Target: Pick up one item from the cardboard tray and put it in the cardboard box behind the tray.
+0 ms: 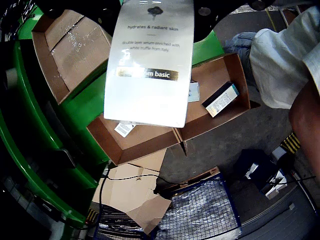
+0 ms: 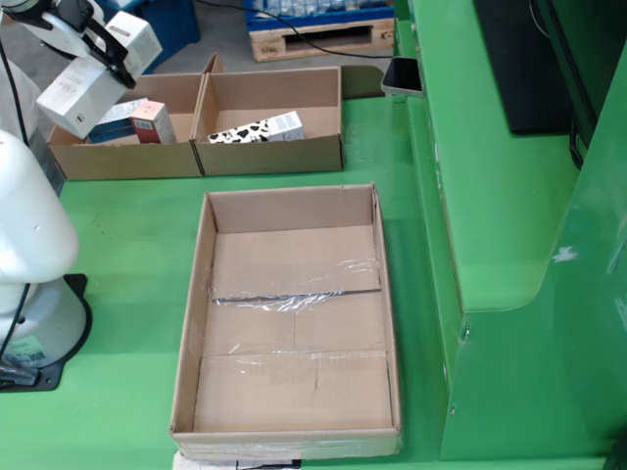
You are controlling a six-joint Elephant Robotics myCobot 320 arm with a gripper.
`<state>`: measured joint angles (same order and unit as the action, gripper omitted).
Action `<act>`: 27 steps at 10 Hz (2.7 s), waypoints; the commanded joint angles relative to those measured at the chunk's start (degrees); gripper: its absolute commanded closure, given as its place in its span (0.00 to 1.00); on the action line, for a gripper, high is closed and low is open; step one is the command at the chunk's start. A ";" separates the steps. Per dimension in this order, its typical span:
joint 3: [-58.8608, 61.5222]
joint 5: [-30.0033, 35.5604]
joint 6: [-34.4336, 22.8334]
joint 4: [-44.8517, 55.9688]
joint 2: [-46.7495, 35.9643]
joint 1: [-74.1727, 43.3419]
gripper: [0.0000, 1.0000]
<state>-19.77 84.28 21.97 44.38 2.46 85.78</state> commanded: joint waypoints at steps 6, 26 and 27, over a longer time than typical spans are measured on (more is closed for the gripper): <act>-4.27 -0.43 0.63 -3.72 -3.86 8.27 1.00; -14.22 -2.28 3.66 -5.14 -10.96 23.69 1.00; -14.22 -2.28 3.66 -5.14 -10.96 23.69 1.00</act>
<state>-35.06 82.44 25.92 40.07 -7.29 109.07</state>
